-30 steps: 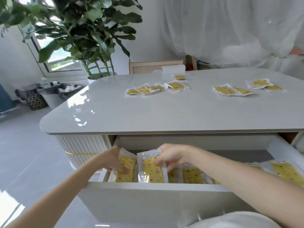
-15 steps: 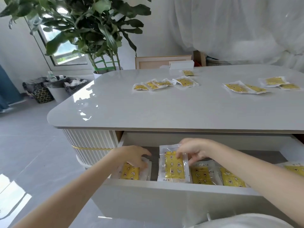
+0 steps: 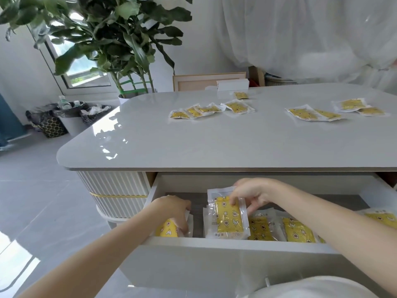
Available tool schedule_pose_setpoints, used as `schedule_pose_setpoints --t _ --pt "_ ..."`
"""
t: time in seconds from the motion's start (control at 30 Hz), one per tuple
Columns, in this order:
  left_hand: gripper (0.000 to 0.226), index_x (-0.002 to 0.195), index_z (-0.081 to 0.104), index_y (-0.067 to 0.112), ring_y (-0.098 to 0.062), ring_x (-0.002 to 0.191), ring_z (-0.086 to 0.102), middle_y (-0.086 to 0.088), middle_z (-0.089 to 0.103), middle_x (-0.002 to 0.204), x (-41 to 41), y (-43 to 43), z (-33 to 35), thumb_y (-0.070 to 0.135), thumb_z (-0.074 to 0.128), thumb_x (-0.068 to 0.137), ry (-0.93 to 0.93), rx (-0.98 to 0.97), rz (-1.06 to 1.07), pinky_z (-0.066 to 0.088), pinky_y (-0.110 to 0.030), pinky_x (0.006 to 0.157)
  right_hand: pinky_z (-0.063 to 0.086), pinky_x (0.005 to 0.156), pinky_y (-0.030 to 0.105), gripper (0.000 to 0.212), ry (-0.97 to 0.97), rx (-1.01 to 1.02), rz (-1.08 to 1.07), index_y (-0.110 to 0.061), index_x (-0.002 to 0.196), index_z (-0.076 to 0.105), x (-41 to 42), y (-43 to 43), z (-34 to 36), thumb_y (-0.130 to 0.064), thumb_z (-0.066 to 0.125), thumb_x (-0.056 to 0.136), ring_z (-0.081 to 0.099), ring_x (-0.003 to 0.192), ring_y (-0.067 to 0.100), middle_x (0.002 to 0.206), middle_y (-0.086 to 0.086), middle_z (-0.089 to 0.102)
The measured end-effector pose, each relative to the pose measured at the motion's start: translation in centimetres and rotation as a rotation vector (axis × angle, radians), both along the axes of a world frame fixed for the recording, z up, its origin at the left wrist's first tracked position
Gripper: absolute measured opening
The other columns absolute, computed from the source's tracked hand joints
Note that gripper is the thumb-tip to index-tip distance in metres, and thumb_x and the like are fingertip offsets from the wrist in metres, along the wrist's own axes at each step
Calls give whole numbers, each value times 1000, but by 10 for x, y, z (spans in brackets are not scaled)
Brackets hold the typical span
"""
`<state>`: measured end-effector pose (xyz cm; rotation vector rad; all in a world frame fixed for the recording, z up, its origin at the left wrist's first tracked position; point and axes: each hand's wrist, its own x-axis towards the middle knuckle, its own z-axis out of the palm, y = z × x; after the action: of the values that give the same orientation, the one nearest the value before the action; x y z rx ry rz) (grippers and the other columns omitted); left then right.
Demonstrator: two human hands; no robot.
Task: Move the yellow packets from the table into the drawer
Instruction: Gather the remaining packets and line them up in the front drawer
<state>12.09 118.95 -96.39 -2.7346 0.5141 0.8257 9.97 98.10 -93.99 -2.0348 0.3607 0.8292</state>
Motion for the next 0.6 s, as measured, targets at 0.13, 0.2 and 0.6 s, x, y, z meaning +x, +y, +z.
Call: schedule_pose_setpoints --t 0.13,0.2,0.6 --pt "76 141 32 32 -24 120 50 1 51 133 -1 0 0 67 55 78 8 14 -15 44 -34 94 56 87 48 40 61 51 -42 -8 126 48 0 -11 -4 -1 58 89 66 104 32 120 18 62" --pt "71 143 33 31 -22 126 47 3 47 141 4 0 0 67 47 83 -19 -60 -15 42 -35 101 57 86 45 41 83 105 -56 -9 127 47 -1 -14 -7 0 58 88 66 103 28 120 16 62" --pt "48 130 56 20 -22 120 51 0 52 136 18 -44 10 1 38 89 9 -355 -99 47 -33 98 51 88 32 45 -367 -475 322 -13 118 64 -18 4 -13 -20 79 76 60 108 21 120 4 65"
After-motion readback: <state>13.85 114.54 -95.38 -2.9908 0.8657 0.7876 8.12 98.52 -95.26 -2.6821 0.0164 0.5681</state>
